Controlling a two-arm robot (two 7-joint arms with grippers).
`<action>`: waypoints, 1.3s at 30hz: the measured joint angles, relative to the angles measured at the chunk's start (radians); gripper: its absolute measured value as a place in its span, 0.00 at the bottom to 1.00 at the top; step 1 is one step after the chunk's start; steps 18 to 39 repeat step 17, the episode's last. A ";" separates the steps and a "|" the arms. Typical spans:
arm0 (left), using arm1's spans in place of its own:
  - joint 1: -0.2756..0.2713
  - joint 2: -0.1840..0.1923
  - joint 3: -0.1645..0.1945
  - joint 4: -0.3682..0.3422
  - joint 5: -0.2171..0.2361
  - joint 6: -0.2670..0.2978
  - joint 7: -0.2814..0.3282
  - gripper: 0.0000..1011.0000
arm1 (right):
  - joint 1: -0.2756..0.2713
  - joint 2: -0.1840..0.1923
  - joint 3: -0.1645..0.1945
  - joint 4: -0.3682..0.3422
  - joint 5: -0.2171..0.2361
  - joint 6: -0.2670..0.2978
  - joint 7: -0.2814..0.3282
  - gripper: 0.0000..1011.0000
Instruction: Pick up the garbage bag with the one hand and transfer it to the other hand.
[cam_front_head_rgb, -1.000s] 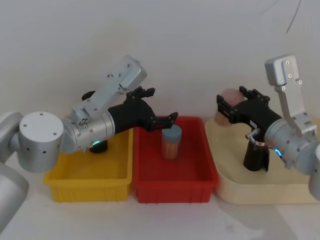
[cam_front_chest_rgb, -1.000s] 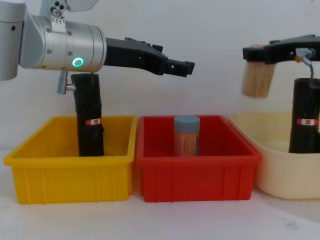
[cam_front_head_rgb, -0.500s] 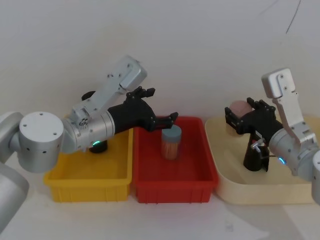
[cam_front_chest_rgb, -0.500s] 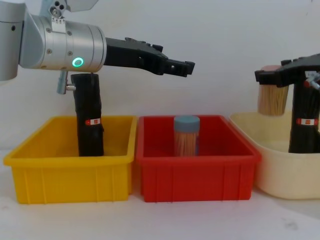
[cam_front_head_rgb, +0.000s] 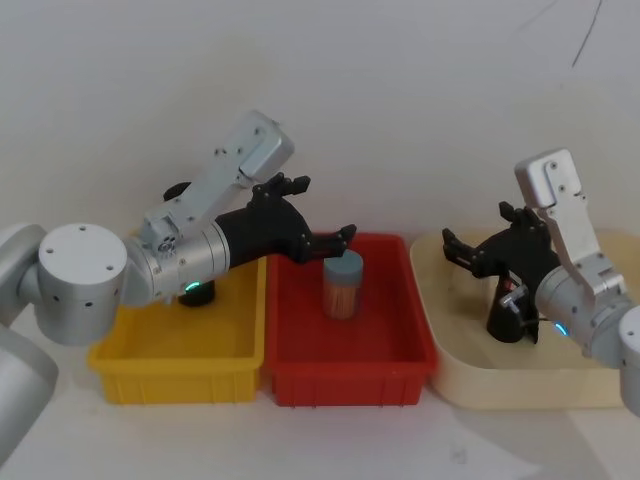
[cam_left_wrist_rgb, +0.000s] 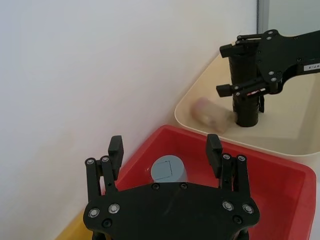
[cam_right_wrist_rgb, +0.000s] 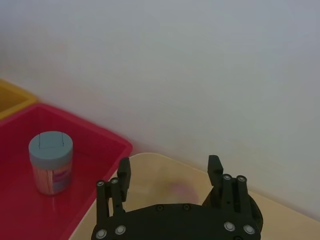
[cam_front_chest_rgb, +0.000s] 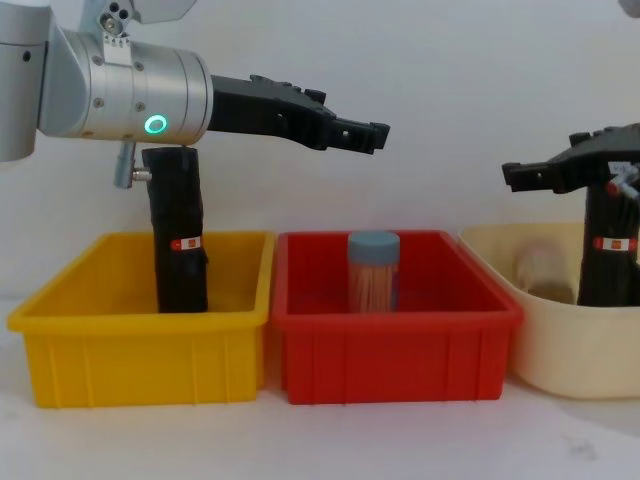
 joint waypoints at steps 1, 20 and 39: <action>0.000 0.000 0.000 0.000 0.000 0.000 0.000 0.99 | 0.000 0.000 0.000 0.002 -0.001 -0.001 0.000 0.94; 0.000 0.000 0.000 0.000 0.000 0.000 0.000 0.99 | 0.002 0.000 -0.003 0.013 -0.009 -0.007 0.004 0.99; 0.000 0.000 0.000 0.000 0.000 0.000 0.000 0.99 | 0.002 0.000 -0.003 0.013 -0.009 -0.007 0.004 0.99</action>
